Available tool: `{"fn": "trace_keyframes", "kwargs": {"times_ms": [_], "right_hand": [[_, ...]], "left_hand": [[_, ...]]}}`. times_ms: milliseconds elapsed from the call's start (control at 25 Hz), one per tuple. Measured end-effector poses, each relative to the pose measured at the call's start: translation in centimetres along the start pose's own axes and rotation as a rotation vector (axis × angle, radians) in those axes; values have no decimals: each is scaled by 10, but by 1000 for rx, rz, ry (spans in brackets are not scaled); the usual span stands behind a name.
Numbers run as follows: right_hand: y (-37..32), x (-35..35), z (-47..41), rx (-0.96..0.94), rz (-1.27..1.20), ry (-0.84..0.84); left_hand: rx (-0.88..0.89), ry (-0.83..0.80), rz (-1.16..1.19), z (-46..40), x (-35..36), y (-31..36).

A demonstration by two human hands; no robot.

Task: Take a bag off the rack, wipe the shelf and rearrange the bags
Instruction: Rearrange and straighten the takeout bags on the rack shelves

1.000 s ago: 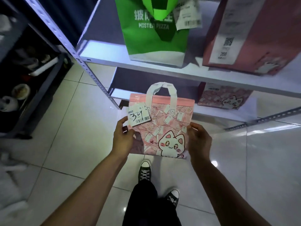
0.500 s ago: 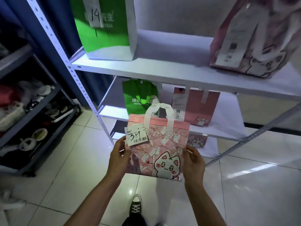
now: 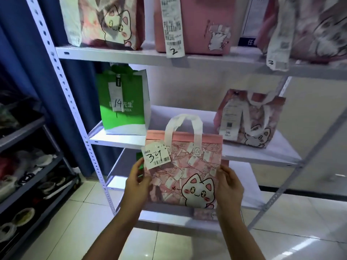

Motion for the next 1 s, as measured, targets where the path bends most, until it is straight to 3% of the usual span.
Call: {"fn": "trace_keyframes", "kwargs": {"times_ms": [280,480,880,1000], "right_hand": [[-56,65,-61,-149,-129,-3],[-53,112,-108,-228,-59,-31],[9,133,-162,-76,50,-11],[28,139,-177,-48,116,-5]], "left_hand": [[96,-36,132,-85,11,53],[114,-122,88,-150,21,57],[105,-245,38,-226,38,40],[52,-139,-98,-251,17,18]]}}
Point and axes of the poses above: each hand's wrist, its own z-axis away from the middle knuckle, its own x-axis out of the palm, y = z × x, the point moved 5 cm from there along -z, towards the middle knuckle, and after that the axes turned 7 degrees about -z, right-handed, at the moved point
